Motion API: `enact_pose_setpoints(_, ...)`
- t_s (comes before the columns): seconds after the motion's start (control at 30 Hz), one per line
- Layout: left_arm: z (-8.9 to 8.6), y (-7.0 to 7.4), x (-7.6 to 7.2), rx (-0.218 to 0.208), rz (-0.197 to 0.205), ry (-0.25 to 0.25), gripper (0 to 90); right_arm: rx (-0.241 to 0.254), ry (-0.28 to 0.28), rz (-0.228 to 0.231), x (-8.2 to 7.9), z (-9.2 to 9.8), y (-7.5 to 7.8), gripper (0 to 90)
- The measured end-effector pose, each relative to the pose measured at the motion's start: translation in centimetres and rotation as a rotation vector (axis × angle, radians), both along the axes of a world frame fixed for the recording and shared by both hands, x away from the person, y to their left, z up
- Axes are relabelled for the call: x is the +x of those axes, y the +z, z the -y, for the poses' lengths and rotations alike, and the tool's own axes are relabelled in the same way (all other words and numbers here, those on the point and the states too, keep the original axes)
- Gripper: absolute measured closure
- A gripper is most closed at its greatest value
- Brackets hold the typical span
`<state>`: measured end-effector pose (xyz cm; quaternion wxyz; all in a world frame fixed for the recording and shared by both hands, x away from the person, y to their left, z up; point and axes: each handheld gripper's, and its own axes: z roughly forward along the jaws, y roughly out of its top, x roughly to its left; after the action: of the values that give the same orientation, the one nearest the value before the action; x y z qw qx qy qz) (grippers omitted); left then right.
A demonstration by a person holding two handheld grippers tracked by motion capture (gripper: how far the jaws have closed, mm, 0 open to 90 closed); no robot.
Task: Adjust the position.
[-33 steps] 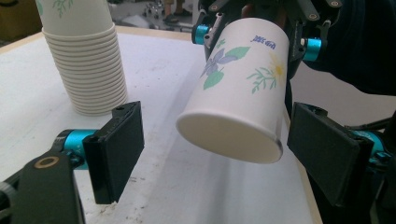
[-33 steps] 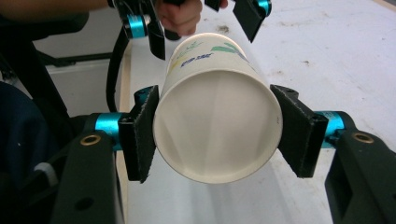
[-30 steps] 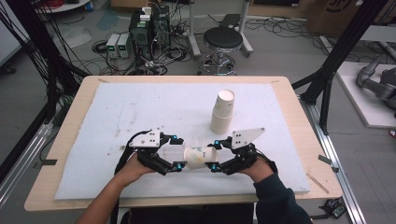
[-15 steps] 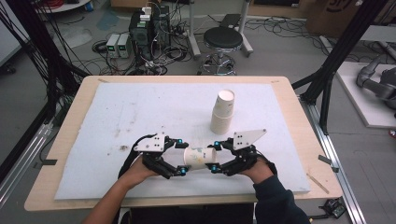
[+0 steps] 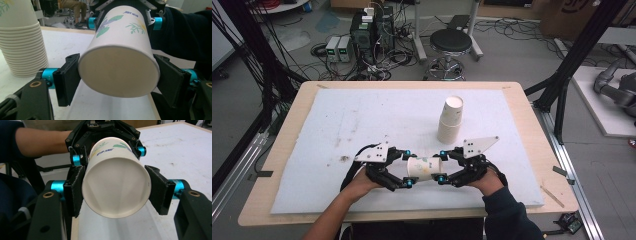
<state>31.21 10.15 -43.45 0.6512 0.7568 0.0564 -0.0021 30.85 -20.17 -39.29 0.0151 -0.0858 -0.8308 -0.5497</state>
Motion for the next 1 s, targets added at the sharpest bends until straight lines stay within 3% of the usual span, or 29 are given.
enact_pose_setpoints(0.13, -0.3, 0.2, 0.2, -0.052, -0.011, 0.0, 28.5, 0.011, -0.002, -0.015, 0.2, 0.2, 0.0, 37.4)
enact_pose_setpoints(0.4, -0.6, 0.5, 0.2, -0.031, -0.022, -0.004, 32.8, -0.008, 0.002, -0.027, 0.2, 0.0, -0.1, 37.1)
enact_pose_setpoints(0.47, -0.6, 0.7, 0.2, -0.023, -0.02, -0.006, 33.5, -0.016, -0.011, -0.026, 0.2, -0.1, 0.0, 32.7)
enact_pose_setpoints(0.5, -0.8, 1.0, 0.3, -0.006, -0.023, -0.001, 33.9, -0.024, -0.028, -0.029, 0.1, -0.3, 0.0, 26.0)
enact_pose_setpoints(0.57, -1.0, 1.4, 0.3, 0.007, -0.024, 0.005, 34.7, -0.033, -0.046, -0.028, 0.0, -0.5, 0.2, 21.4)
enact_pose_setpoints(0.67, -1.3, 1.8, 0.4, 0.03, -0.027, 0.01, 34.8, -0.048, -0.063, -0.012, -0.1, -0.7, 0.6, 19.4)
enact_pose_setpoints(0.7, -1.6, 2.3, 0.4, 0.064, -0.025, 0.012, 34.8, -0.06, -0.058, -0.007, 0.0, -0.8, 0.7, 19.5)
enact_pose_setpoints(0.8, -1.8, 2.9, 0.5, 0.092, -0.02, 0.013, 34.7, -0.087, -0.063, 0.018, -0.1, -1.1, 1.1, 19.4)
enact_pose_setpoints(0.9, -2.1, 4.2, 0.6, 0.158, -0.009, 0.024, 34.7, -0.121, -0.068, 0.041, 0.0, -1.6, 1.8, 19.5)
enact_pose_setpoints(0.93, -2.1, 4.2, 0.6, 0.158, -0.009, 0.024, 34.7, -0.121, -0.068, 0.041, 0.0, -1.6, 1.8, 19.5)
enact_pose_setpoints(0.97, -2.2, 4.9, 0.7, 0.194, 0.001, 0.023, 34.7, -0.139, -0.077, 0.056, 0.1, -1.8, 2.0, 19.4)
enact_pose_setpoints(1.0, -2.2, 4.9, 0.7, 0.194, 0.001, 0.023, 34.7, -0.139, -0.077, 0.056, 0.1, -1.8, 2.0, 19.4)
